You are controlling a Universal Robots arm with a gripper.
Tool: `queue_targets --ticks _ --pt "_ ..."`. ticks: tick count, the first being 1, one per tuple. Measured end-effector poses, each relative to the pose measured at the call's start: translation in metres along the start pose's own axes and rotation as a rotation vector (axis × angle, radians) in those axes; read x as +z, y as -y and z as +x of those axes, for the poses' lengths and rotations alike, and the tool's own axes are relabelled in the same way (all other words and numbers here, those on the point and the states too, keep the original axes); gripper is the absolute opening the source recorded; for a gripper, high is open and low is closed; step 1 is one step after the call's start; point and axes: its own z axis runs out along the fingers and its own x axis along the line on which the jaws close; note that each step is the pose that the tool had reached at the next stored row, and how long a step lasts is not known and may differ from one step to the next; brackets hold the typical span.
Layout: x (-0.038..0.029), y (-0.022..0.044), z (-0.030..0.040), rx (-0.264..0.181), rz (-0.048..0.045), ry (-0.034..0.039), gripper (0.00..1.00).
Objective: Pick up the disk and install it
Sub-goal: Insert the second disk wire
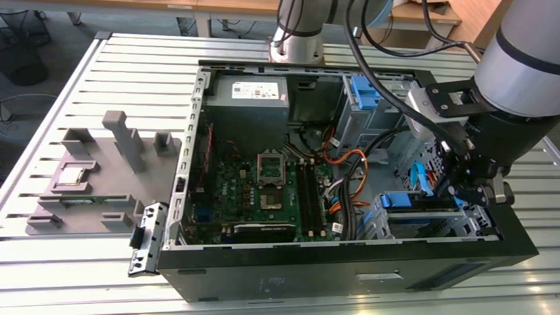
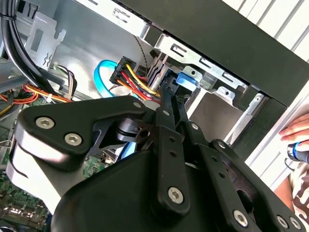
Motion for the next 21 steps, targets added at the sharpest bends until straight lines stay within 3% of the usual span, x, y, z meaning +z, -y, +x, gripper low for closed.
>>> queue_targets --ticks 14,21 --pt "0.003 -0.0007 0.0032 0.002 0.0 0.0114 0.17" --pt "0.0032 -0.0008 0.0033 0.002 0.0 0.0121 0.17"
